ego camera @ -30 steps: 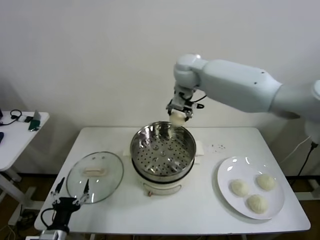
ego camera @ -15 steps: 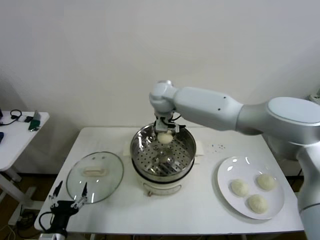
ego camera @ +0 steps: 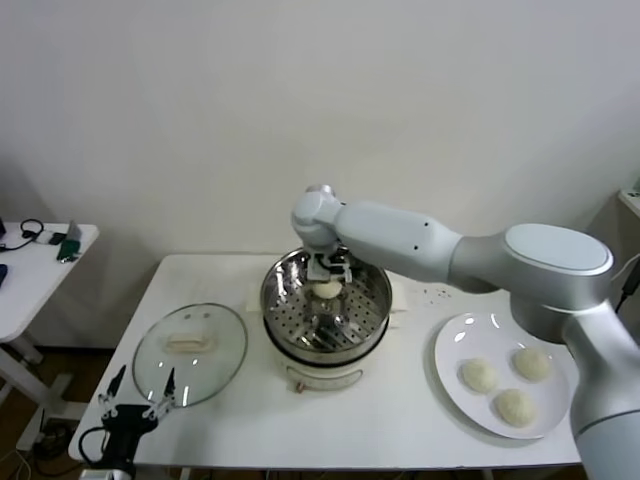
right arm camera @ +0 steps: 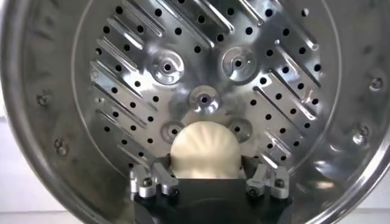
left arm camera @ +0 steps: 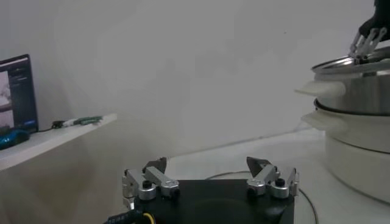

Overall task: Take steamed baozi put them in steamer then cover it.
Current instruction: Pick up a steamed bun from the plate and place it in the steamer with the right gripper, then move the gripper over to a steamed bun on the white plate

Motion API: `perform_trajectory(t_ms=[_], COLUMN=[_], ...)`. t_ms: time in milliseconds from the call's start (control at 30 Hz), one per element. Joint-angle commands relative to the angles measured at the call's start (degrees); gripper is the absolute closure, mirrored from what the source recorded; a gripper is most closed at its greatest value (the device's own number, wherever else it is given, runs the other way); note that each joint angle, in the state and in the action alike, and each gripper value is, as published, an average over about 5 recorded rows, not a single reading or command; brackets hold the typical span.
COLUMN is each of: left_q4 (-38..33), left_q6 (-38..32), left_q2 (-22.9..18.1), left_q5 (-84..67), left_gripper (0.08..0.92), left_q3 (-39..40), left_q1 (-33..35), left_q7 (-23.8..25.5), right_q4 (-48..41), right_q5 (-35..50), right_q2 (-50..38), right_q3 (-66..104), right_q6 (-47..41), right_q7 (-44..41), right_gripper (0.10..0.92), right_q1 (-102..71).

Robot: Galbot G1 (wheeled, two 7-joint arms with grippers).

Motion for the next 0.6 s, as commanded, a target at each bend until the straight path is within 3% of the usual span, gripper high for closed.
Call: perform_trajectory(t_ms=[33,267,600], left_q4=[0.04,-0.08,-0.47], left_q6=[0.02,-0.04,-0.06], left_q2=[0.00,-0.07,-0.20], left_q5=[0.00,0.09,0.25], left_gripper=[0.177,0.177,0.177], left_q3=[0.00,0.06,0.55], left_q1=[0.11,0.42,0.39], left_q7=[-0.04,-0.18,-0.19], right_q4=[-0.42,4.47,9.45], right_q5=[-1.48,9.32,42.09], right_q2=[0.06,-4.73,-19.95], right_q3=[1.68,0.61,-9.04], right_q6=[0.95,0.24,-17.08], right_q7=[-0.06,-3.52,-1.09], right_gripper=[0.204,0.202,0.203], right_q1=[-0.33,6.92,21.92])
